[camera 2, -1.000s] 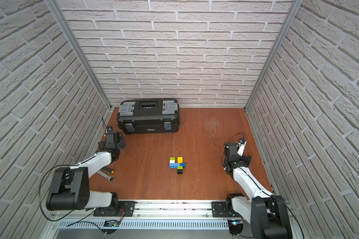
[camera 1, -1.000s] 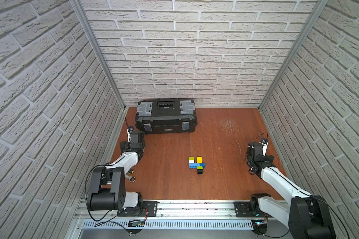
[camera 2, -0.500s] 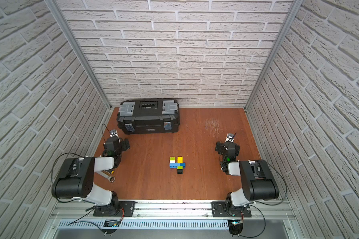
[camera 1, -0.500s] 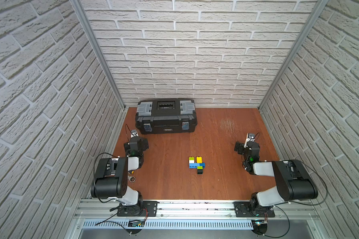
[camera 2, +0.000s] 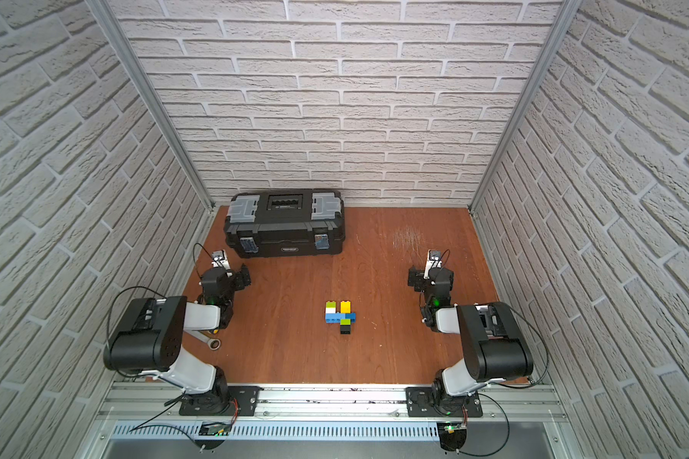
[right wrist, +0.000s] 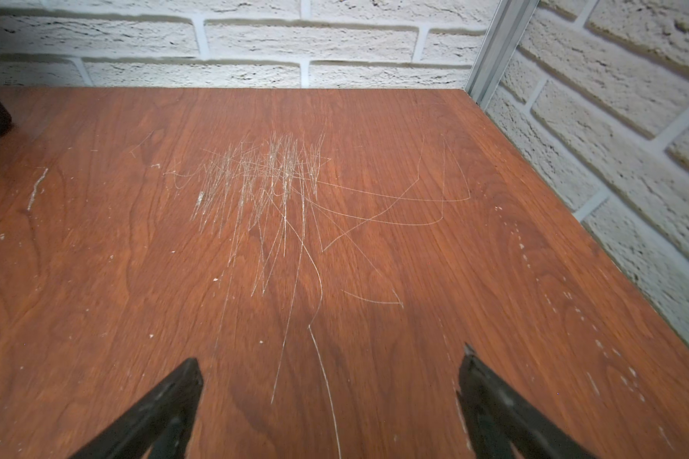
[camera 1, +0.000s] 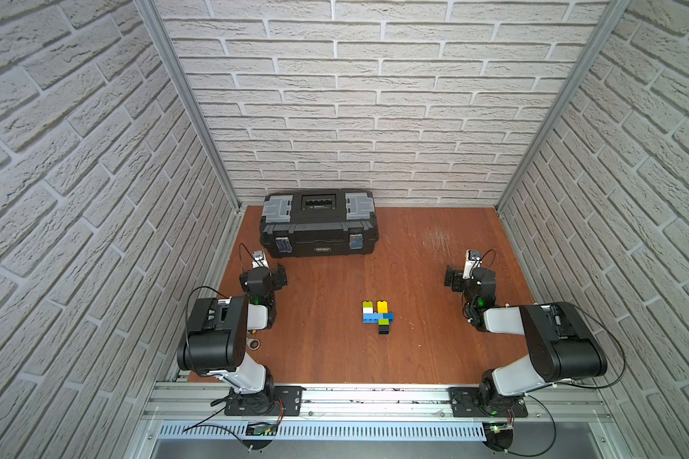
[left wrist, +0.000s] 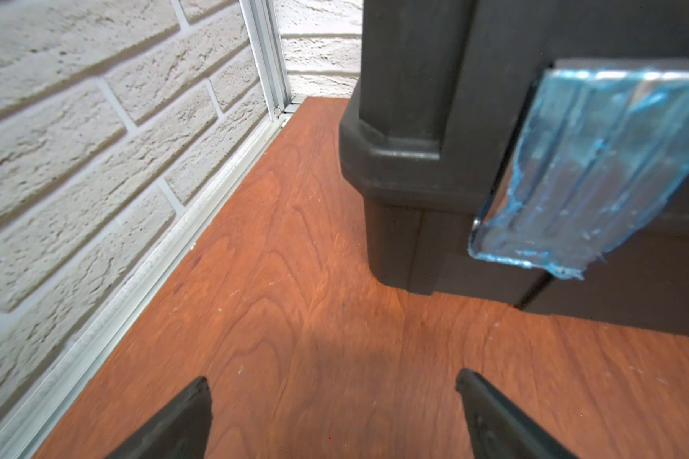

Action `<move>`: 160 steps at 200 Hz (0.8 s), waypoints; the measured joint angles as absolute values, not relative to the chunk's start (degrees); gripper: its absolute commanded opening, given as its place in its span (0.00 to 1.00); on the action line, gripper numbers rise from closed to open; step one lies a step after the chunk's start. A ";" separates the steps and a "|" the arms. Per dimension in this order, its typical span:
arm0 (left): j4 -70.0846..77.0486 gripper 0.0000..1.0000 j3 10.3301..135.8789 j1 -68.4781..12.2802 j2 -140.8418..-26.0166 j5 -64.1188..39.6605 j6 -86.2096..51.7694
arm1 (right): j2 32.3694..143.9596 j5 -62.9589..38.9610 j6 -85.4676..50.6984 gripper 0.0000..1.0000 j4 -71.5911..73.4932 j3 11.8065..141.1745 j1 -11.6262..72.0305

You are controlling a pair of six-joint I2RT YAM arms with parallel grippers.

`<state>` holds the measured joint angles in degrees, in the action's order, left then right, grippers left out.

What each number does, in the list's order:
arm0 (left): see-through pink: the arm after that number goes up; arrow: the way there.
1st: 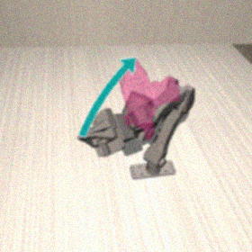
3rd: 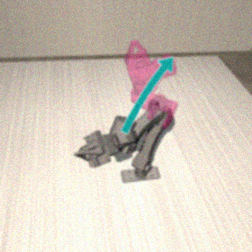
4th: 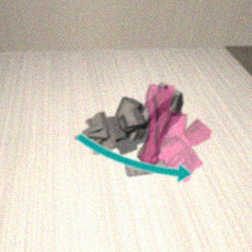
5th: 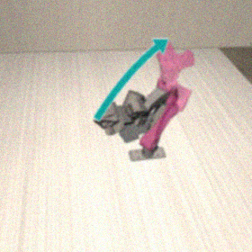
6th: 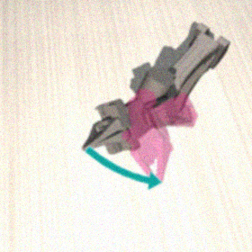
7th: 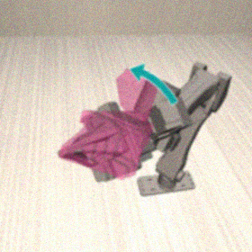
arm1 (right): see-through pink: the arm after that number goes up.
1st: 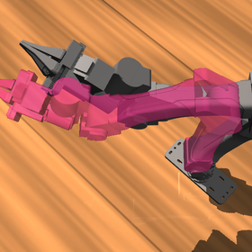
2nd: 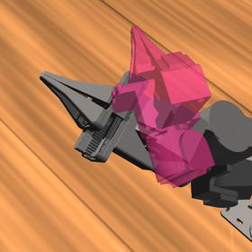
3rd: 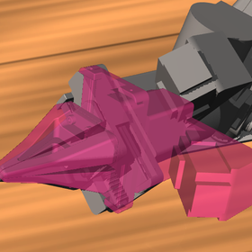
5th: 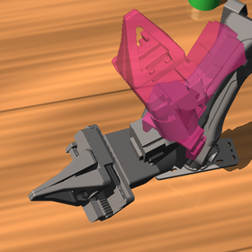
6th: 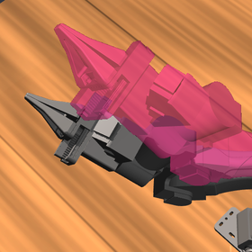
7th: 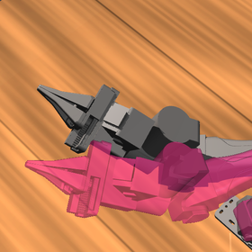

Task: Assemble the number 4 with lego
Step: Reset both arms

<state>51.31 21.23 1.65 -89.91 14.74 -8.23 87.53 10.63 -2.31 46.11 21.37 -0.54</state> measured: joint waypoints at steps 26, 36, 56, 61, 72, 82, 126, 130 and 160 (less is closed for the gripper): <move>51.66 0.98 21.23 1.48 -89.91 15.35 -7.86 | 87.53 10.63 -2.24 1.00 46.09 21.37 -0.54; 51.86 0.98 21.23 1.34 -89.91 15.62 -7.60 | 87.53 10.63 -2.17 1.00 46.09 21.37 -0.51; 52.05 0.98 21.23 1.10 -89.91 15.81 -7.49 | 87.53 10.63 -2.11 1.00 46.09 21.37 -0.54; 52.10 0.98 21.23 1.10 -89.91 15.81 -7.49 | 87.53 10.63 -2.11 1.00 46.09 21.37 -0.54; 52.12 0.98 21.23 1.10 -89.91 15.81 -7.49 | 87.53 10.63 -2.11 1.00 46.09 21.37 -0.54; 52.14 0.98 21.23 1.10 -89.91 15.81 -7.46 | 87.53 10.63 -2.11 1.00 46.11 21.37 -0.51; 52.27 0.98 21.23 1.10 -89.91 15.81 -7.49 | 87.53 10.63 -2.11 1.00 46.09 21.37 -0.51; 52.27 0.98 21.23 1.10 -89.91 15.81 -7.49 | 87.53 10.63 -2.11 1.00 46.09 21.37 -0.51; 52.27 0.98 21.23 1.10 -89.91 15.81 -7.49 | 87.53 10.59 -2.09 1.00 46.06 21.39 -0.51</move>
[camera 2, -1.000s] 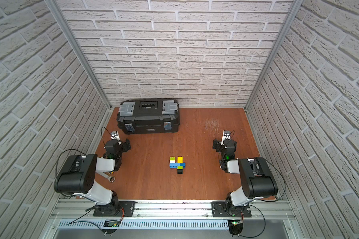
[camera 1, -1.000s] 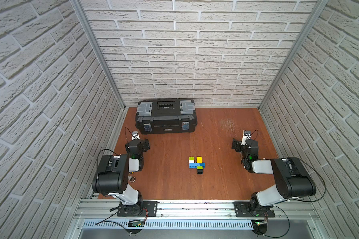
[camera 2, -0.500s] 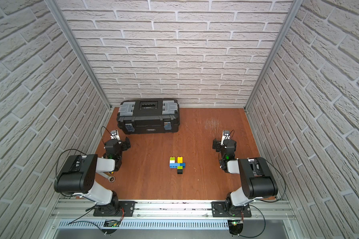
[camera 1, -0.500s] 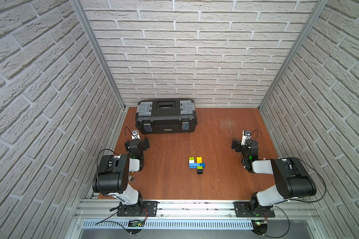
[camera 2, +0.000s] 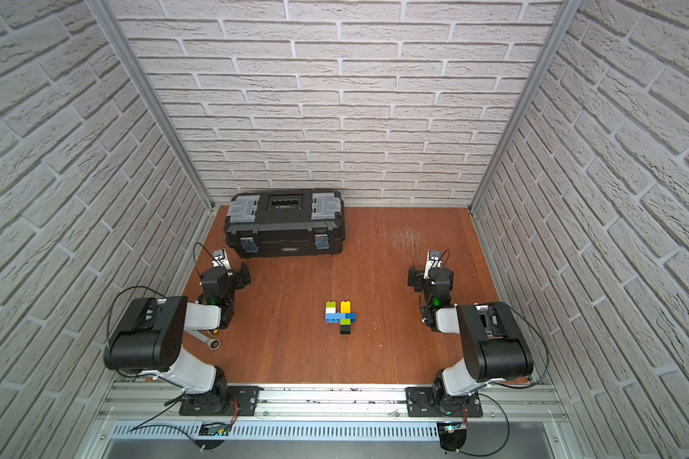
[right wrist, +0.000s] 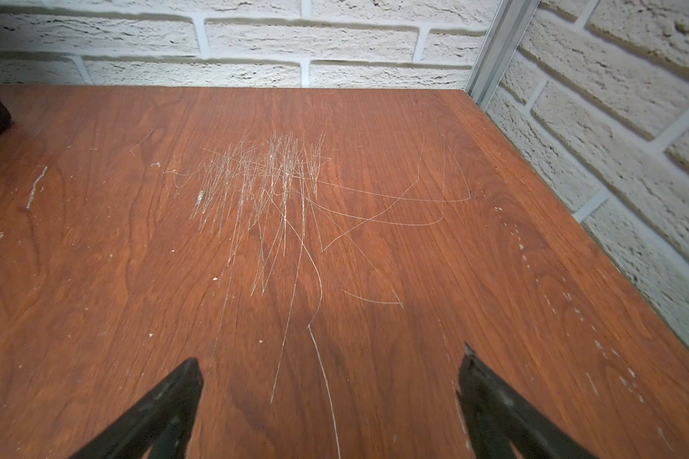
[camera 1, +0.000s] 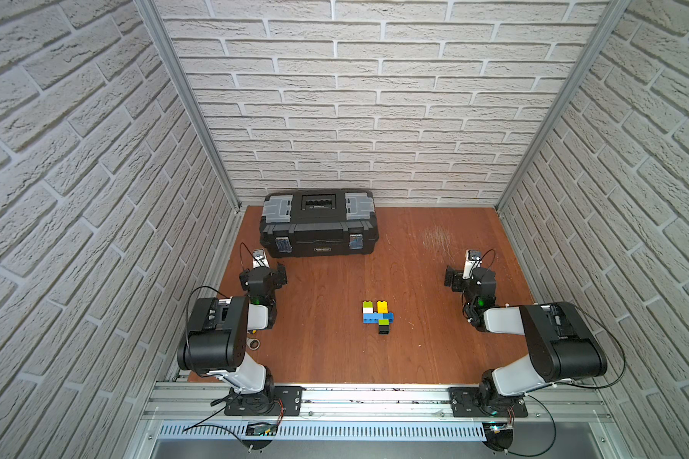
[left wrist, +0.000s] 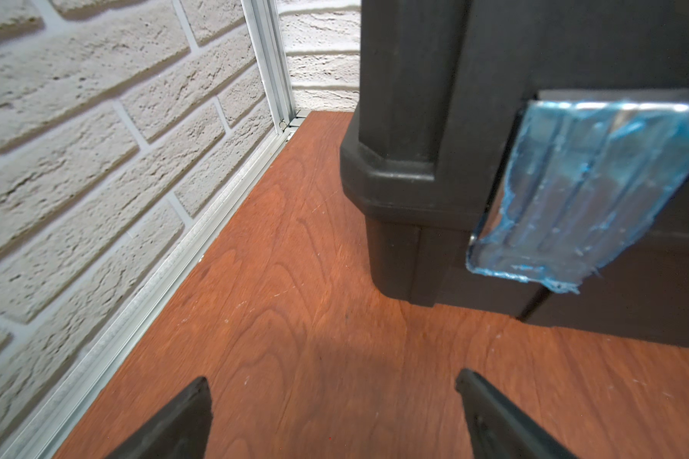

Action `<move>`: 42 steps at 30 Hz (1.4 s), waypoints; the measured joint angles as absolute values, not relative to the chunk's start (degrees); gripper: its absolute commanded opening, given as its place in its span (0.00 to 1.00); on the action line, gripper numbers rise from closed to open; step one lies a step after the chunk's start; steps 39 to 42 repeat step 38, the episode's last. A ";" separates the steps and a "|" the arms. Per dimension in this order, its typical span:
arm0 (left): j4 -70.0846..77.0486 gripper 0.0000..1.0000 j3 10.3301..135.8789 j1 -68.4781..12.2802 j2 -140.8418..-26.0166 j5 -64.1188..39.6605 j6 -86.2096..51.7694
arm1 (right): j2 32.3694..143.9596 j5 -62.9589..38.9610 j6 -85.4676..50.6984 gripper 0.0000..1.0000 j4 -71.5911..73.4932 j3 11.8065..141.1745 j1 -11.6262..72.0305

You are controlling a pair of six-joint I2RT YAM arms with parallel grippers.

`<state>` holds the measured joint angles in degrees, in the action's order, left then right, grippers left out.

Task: Assemble the number 4 with lego
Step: Reset both arms

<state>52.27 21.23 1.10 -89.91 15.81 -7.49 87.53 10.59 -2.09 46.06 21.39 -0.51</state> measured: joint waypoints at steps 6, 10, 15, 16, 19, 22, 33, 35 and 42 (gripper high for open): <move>52.27 0.98 21.23 1.10 -89.91 15.81 -7.49 | 87.53 10.41 -2.09 1.00 46.06 21.54 -0.51; 52.27 0.98 21.23 1.10 -89.91 15.81 -7.49 | 87.53 10.39 -2.09 1.00 46.06 21.54 -0.51; 52.29 0.98 21.23 1.10 -89.91 15.81 -7.49 | 87.53 10.39 -2.09 1.00 46.04 21.54 -0.51; 52.27 0.98 21.23 1.10 -89.91 15.81 -7.49 | 87.53 10.39 -2.09 1.00 46.04 21.54 -0.51; 52.29 0.98 21.23 1.10 -89.91 15.81 -7.49 | 87.53 10.39 -2.09 1.00 46.04 21.54 -0.51; 52.27 0.98 21.23 1.10 -89.91 15.81 -7.49 | 87.53 10.39 -2.09 1.00 46.04 21.54 -0.51; 52.29 0.98 21.23 1.10 -89.91 15.81 -7.49 | 87.53 10.24 -1.96 1.00 45.95 21.65 -0.51; 52.29 0.98 21.23 1.10 -89.91 15.81 -7.49 | 87.55 10.00 -1.67 1.00 45.76 21.98 -0.47; 52.29 0.98 21.23 1.10 -89.91 15.81 -7.49 | 87.53 9.74 -1.39 1.00 45.87 22.11 -0.47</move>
